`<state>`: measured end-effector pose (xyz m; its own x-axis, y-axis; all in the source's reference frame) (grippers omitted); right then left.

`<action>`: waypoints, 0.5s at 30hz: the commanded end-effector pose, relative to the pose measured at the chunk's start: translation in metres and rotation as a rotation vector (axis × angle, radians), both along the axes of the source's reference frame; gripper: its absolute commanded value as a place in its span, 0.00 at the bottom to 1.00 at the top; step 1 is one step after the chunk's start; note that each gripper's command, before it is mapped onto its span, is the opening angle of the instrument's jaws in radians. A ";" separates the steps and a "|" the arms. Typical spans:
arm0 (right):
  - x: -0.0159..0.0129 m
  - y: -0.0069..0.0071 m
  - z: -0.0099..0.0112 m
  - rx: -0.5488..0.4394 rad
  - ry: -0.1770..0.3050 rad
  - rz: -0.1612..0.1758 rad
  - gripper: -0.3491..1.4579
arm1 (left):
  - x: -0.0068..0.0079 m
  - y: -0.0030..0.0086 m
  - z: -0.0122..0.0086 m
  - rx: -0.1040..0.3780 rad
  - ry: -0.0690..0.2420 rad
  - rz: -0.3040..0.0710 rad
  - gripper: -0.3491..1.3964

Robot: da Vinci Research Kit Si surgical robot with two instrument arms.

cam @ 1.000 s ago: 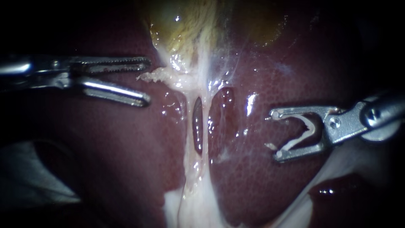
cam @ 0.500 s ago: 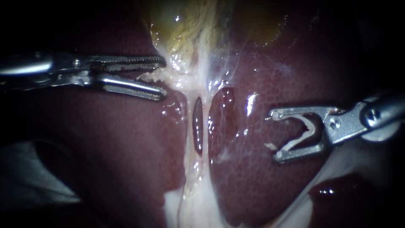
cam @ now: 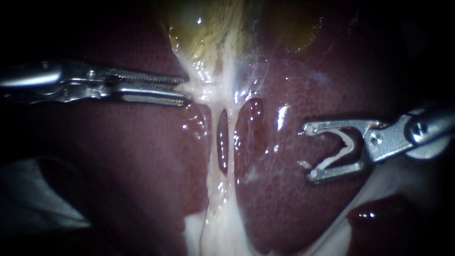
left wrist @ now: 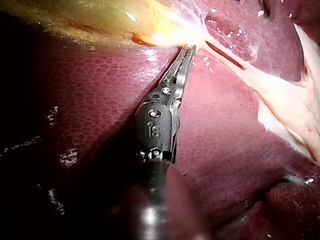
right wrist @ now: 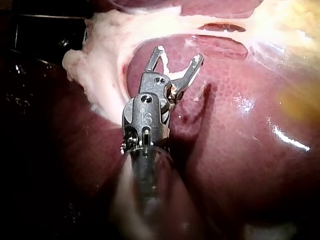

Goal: Grabbing gallbladder

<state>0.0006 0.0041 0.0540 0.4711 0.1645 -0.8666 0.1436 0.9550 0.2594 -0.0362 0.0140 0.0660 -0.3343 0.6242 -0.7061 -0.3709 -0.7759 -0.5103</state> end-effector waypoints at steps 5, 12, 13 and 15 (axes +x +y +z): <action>0.0000 0.0000 0.0000 0.000 0.000 0.000 0.47 | 0.0002 0.0000 -0.0004 0.028 -0.001 -0.014 0.00; 0.0000 0.0000 0.0000 0.000 0.000 0.000 0.47 | 0.0009 -0.0001 -0.0018 0.091 -0.018 -0.002 0.00; 0.0000 0.0000 0.0000 0.000 0.000 0.000 0.47 | 0.0010 -0.0001 -0.0021 0.105 -0.016 -0.002 0.00; 0.0000 0.0000 0.0000 0.000 0.000 0.000 0.47 | 0.0012 0.0000 -0.0029 0.120 -0.013 -0.004 0.00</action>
<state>0.0006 0.0042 0.0540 0.4711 0.1646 -0.8666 0.1431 0.9551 0.2593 -0.0349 0.0140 0.0628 -0.3215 0.7103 -0.6262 -0.3698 -0.7030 -0.6075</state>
